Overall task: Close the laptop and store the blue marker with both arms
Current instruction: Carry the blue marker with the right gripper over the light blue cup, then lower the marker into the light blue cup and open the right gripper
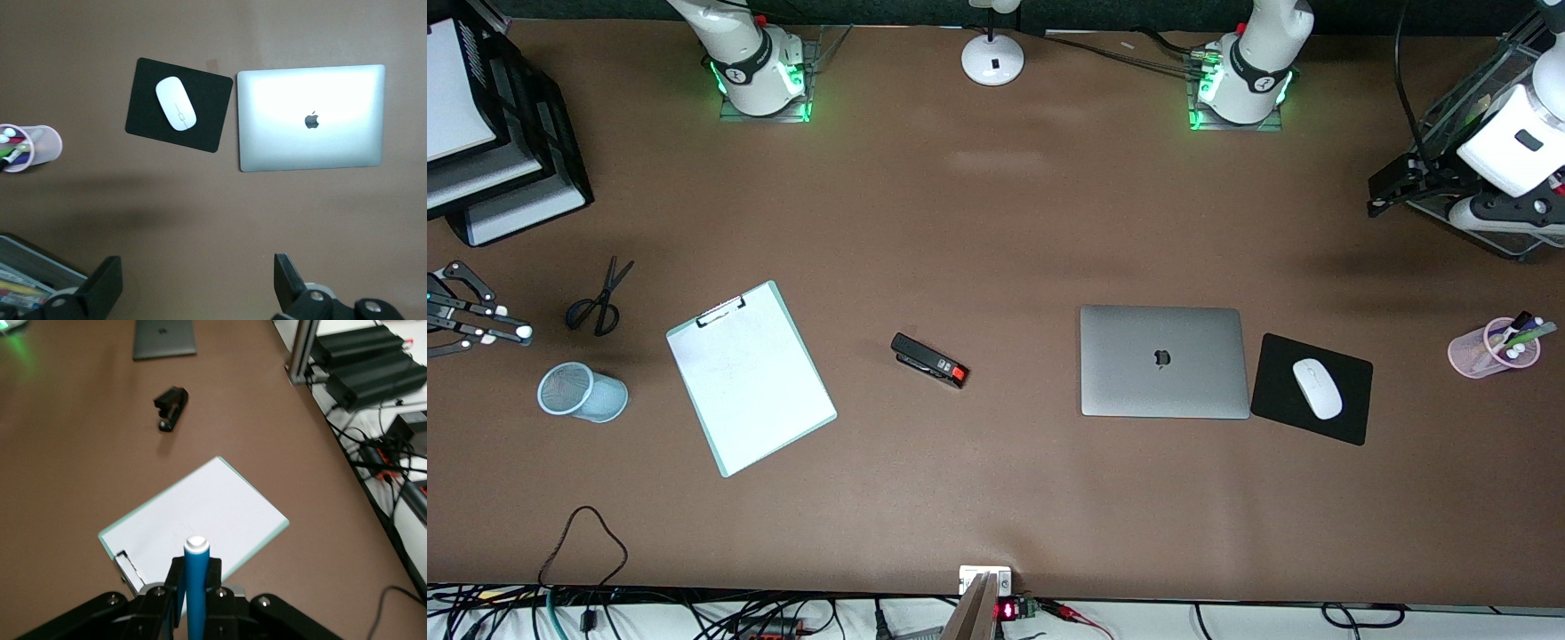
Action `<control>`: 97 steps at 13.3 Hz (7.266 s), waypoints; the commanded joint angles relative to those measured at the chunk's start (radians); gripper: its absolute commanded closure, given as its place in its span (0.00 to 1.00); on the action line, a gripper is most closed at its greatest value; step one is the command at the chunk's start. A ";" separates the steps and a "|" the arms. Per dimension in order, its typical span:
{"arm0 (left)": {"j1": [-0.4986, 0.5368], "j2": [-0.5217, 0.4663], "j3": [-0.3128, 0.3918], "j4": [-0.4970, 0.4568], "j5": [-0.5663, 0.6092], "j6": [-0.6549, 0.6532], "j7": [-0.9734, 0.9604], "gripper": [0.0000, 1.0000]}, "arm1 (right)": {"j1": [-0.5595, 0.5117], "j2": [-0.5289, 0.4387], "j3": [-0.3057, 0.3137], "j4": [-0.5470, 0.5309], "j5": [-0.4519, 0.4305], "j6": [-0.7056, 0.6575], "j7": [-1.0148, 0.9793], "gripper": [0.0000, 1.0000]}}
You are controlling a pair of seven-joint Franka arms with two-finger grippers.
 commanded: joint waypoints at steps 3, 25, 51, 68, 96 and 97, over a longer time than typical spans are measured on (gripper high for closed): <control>-0.016 -0.019 -0.038 0.004 0.025 -0.016 0.000 0.00 | -0.024 0.025 0.022 0.015 0.077 -0.066 -0.031 1.00; -0.012 -0.019 -0.052 0.006 0.022 -0.030 0.003 0.00 | -0.152 0.252 0.024 0.220 0.131 -0.250 -0.289 1.00; -0.004 -0.019 -0.041 0.007 0.024 -0.030 0.009 0.00 | -0.180 0.447 0.081 0.359 0.153 -0.204 -0.490 1.00; -0.001 -0.019 -0.041 0.009 0.024 -0.036 0.004 0.00 | -0.203 0.527 0.079 0.354 0.151 -0.107 -0.545 0.99; 0.002 -0.022 -0.041 0.009 0.022 -0.058 0.010 0.00 | -0.071 0.036 0.079 0.231 -0.201 -0.144 0.209 0.00; 0.002 -0.022 -0.041 0.007 0.022 -0.058 0.009 0.00 | -0.041 0.015 0.079 0.230 -0.238 -0.142 0.286 0.00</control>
